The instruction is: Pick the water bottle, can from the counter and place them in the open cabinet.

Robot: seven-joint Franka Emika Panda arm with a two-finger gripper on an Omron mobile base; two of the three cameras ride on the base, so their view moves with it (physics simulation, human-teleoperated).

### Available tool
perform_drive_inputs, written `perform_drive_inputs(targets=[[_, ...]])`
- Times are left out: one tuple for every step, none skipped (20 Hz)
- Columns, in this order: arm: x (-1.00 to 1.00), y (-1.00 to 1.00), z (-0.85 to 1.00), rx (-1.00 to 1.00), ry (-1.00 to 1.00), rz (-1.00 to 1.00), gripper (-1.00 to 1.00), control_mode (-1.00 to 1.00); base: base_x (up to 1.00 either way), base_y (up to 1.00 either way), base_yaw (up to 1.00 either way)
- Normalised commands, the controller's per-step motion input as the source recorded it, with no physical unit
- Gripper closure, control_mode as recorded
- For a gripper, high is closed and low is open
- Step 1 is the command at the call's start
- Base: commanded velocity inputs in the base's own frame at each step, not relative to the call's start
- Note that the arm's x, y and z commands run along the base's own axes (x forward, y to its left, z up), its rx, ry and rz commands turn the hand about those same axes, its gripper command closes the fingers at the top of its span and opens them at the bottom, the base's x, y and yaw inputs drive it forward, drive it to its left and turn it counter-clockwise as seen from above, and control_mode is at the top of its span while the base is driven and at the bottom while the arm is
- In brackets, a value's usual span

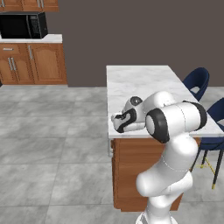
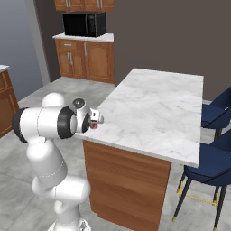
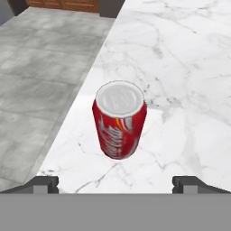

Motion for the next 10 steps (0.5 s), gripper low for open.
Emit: perform_drive_inputs(targets=[[0.14, 0.05, -0.14, 0.0, 0.0, 0.0, -1.0, -1.0, 0.0, 0.0, 0.0], [0.16, 0.02, -0.14, 0.0, 0.0, 0.0, -1.0, -1.0, 0.0, 0.0, 0.0], [0.16, 0.01, -0.13, 0.0, 0.0, 0.0, -1.0, -1.0, 0.0, 0.0, 0.0], [0.16, 0.01, -0.12, 0.0, 0.0, 0.0, -1.0, -1.0, 0.0, 0.0, 0.0], [0.16, 0.01, -0.11, 0.0, 0.0, 0.0, -1.0, -1.0, 0.0, 0.0, 0.0], [0.16, 0.01, -0.11, 0.0, 0.0, 0.0, -1.0, -1.0, 0.0, 0.0, 0.0], [0.15, 0.0, -0.11, 0.0, 0.0, 0.0, -1.0, -1.0, 0.0, 0.0, 0.0], [0.14, 0.0, -0.11, 0.0, 0.0, 0.0, -1.0, -1.0, 0.0, 0.0, 0.0], [0.14, 0.0, -0.11, 0.0, 0.0, 0.0, -1.0, -1.0, 0.0, 0.0, 0.0], [0.14, 0.0, -0.11, 0.0, 0.0, 0.0, -1.0, -1.0, 0.0, 0.0, 0.0]])
